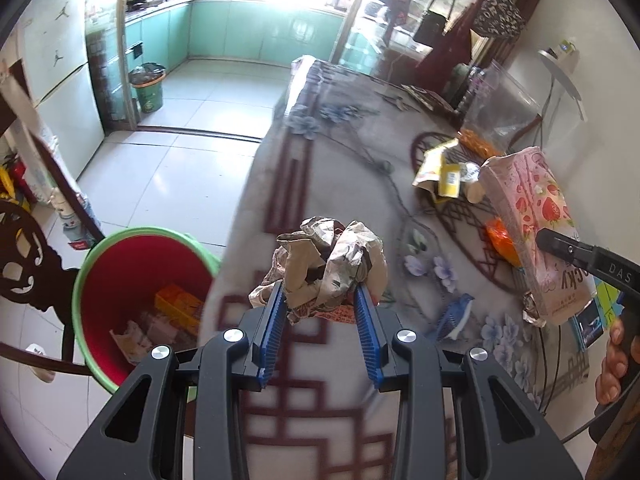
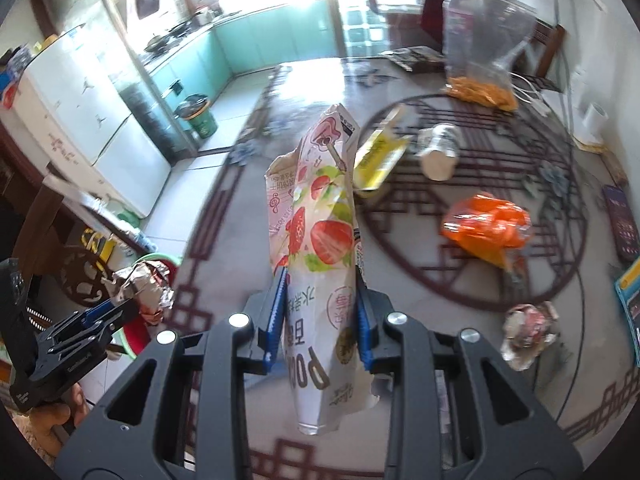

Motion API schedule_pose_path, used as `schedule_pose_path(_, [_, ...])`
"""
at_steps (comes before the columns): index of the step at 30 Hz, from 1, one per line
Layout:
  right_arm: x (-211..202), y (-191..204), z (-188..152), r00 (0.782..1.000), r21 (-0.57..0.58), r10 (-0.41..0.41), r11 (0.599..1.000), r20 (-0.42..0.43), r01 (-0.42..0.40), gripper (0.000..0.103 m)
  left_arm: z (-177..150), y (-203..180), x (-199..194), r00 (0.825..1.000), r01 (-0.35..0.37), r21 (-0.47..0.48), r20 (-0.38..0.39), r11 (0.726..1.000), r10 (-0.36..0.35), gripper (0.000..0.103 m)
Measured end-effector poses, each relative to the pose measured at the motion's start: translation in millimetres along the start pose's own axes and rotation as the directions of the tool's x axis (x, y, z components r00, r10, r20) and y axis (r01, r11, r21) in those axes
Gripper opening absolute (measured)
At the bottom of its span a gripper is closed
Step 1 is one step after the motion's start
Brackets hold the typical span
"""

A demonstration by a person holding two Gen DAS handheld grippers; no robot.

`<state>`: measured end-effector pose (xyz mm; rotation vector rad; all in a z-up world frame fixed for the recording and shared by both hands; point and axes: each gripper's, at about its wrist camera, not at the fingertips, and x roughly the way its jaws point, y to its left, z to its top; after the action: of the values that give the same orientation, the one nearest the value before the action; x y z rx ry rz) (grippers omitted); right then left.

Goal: Collect trash
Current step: 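Carry the pink bag and crumpled paper over the red bucket with both tools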

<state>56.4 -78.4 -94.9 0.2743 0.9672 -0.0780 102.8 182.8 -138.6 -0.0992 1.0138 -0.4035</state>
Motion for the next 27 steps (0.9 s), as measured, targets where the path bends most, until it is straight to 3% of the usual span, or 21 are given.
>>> schedule_pose_path(11, [13.6,55.2,4.3,0.999,-0.094,0.050,0.994,-0.021,-0.052,0.030,-5.1,42.6,-5.1,0.999,-0.040,-0.070,-0.003,0.997,0.040,0.033])
schedule_pose_path(27, [25.0,73.6,10.7,0.998,-0.125,0.043,0.991,-0.038,-0.048,0.030,0.3,61.8,7.4,0.998,-0.064,-0.097,-0.023,0.993,0.062,0.033])
